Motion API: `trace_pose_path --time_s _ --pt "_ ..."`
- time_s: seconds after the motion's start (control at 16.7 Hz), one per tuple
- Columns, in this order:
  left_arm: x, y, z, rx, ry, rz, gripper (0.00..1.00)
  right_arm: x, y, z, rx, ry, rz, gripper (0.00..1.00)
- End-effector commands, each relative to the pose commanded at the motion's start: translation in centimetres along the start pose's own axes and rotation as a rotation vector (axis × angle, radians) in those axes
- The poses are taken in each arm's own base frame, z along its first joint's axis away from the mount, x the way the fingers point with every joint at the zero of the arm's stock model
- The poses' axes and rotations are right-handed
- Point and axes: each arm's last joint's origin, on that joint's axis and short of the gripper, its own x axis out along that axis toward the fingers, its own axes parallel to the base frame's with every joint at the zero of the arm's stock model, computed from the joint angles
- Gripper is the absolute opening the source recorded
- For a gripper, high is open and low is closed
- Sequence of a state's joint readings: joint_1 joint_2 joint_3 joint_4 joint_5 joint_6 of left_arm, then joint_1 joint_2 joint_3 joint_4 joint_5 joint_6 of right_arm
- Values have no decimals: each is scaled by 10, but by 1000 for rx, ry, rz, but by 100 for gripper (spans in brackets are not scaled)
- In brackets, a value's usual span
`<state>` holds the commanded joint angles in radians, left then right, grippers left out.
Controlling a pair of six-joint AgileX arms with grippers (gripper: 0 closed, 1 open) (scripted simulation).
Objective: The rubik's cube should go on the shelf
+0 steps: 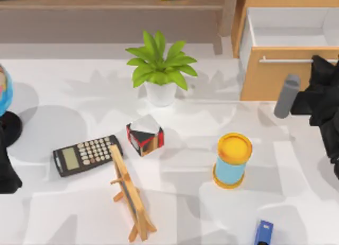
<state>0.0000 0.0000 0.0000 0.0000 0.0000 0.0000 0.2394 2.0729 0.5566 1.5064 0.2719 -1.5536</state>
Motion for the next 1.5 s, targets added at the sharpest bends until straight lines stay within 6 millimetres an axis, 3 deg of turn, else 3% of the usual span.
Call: trace_pose_path --time_s 0.24,0.72,1.14,1.5 --pt "0 0 0 0 0 0 100 2 0 1 2 -1 2 0" --pt "0 0 0 0 0 0 100 58 0 1 2 -1 2 0" --pt "0 0 0 0 0 0 100 64 0 1 3 2 7 0" --pt "0 0 0 0 0 0 100 107 2 -1 1 10 10 0"
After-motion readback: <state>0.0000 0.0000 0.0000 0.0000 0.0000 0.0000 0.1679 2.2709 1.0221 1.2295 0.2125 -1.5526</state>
